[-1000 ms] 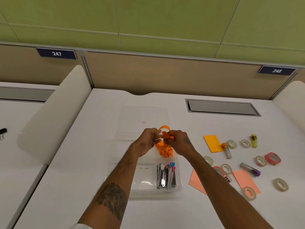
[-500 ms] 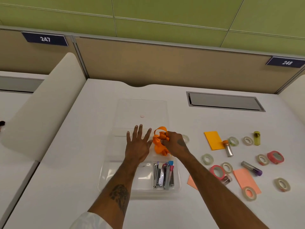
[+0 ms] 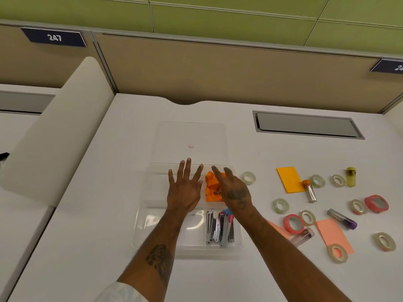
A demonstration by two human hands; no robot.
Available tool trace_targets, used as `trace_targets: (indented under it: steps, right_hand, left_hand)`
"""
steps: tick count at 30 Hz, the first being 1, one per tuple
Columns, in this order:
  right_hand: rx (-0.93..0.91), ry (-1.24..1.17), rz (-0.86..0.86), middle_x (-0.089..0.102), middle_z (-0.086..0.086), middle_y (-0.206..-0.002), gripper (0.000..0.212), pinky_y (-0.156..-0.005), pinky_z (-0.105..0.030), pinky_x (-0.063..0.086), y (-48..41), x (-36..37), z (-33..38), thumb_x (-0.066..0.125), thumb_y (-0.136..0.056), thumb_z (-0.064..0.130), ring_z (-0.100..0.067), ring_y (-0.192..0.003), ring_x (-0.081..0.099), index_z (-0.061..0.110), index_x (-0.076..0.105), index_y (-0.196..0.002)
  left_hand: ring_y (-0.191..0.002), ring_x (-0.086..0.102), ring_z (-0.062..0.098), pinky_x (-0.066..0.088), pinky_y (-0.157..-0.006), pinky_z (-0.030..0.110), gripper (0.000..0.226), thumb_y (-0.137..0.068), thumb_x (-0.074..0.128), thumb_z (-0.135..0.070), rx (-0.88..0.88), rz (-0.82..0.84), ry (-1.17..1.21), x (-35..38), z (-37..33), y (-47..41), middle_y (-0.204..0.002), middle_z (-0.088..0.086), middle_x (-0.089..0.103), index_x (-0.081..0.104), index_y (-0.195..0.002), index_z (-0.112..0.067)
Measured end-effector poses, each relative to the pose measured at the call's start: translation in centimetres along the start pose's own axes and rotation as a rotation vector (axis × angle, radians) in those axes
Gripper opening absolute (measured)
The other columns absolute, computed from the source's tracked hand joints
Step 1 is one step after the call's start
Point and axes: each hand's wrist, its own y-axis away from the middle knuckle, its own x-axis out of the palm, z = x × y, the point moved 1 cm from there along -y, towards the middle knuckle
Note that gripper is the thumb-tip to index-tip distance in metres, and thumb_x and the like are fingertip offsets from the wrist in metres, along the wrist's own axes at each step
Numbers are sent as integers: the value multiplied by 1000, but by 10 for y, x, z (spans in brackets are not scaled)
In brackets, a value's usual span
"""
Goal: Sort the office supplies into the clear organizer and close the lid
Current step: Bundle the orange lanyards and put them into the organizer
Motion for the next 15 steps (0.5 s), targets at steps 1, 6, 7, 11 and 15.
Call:
trace_targets:
  steps: [1, 6, 7, 11, 15]
  right_hand:
    - [-13, 10, 82, 39, -15, -148, 76, -101, -39, 45, -2, 4, -1, 62, -89, 44, -33, -122, 54, 21, 24, -151]
    - [-9, -5, 184, 42, -13, -144, 65, -108, -40, 38, -5, 17, 9, 55, -95, 39, -30, -129, 46, 15, 26, -148]
    - [21, -67, 197, 42, -12, -144, 63, -109, -40, 37, -6, 15, 11, 53, -95, 39, -30, -130, 46, 16, 27, -148]
    - [61, -189, 197, 55, -8, -128, 55, -99, -39, 45, -14, -11, 4, 61, -88, 41, -28, -116, 54, 25, 44, -137]
    - [96, -115, 82, 54, -6, -116, 33, -87, -34, 50, -18, -35, -2, 64, -88, 31, -24, -105, 57, 24, 62, -120]
  left_hand:
    - [-149, -14, 30, 0, -117, 61, 63, -96, 6, -59, 2, -2, -2, 1, 0, 0, -162, 8, -19, -14, -152, -37]
    - [-149, -12, 32, -2, -116, 61, 64, -98, 14, -59, 6, -9, -12, 2, 0, -1, -162, 9, -16, -12, -152, -37]
    - [-149, -12, 32, -2, -116, 61, 64, -98, 14, -59, 9, -11, -16, 2, 0, -1, -162, 9, -16, -12, -152, -37]
    - [-148, -16, 31, -6, -116, 61, 64, -96, 10, -60, 9, 4, -18, 0, -1, -2, -161, 8, -19, -15, -151, -38]
    - [-148, -16, 31, -8, -115, 60, 64, -96, 9, -61, 14, 11, -24, -3, -1, -1, -160, 8, -20, -15, -150, -38]
